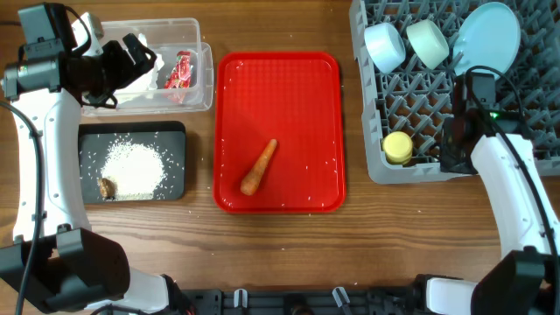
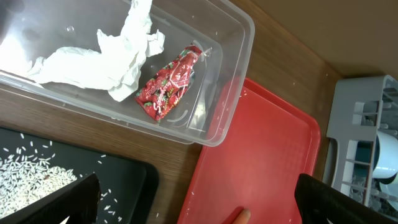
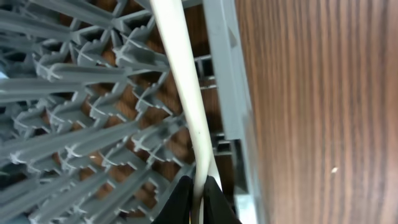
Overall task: Sort waste into correct bins and load items into the dishwasher rack
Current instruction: 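Carry the white spoon into the dish rack and release it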
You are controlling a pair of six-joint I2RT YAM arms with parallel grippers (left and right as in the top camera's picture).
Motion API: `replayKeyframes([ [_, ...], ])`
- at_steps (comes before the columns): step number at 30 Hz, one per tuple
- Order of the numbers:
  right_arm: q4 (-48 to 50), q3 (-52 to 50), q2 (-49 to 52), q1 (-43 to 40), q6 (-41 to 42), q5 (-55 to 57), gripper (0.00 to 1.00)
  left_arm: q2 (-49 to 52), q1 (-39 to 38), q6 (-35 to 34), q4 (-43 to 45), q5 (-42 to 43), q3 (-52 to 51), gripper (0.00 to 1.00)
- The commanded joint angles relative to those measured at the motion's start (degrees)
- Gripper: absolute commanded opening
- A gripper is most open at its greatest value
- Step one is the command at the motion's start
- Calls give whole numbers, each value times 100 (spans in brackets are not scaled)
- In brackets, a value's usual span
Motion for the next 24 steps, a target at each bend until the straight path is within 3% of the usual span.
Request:
replayKeyframes([
  [1,42,-4,31,-24,358,160,17,0,13,15,13,-11,26,100],
  [2,42,-4,31,-24,358,157,32,0,13,15,13,-11,26,100],
  [3,42,-4,31,-24,358,160,61,0,13,15,13,-11,26,100],
  [4,42,-4,31,-24,356,162,66,0,13,15,13,-11,26,100],
  [6,48,-4,31,-24,350,164,67,0,13,15,15,-11,26,100],
  [8,98,-4,31,-24,214,162,87,0,13,15,13,-11,26,100],
  [10,210,-4,31,-24,-136,162,100,0,13,15,15,-11,26,100],
  [17,372,420,-243,-22,-2232,164,100,0,13,15,13,-11,26,100],
  [21,442,1027,-807,-22,-4138,-105,100,0,13,15,13,-11,26,100],
  [24,684,1375,-1274,-7,-6017,-1141,100,0,13,15,13,-11,26,100],
])
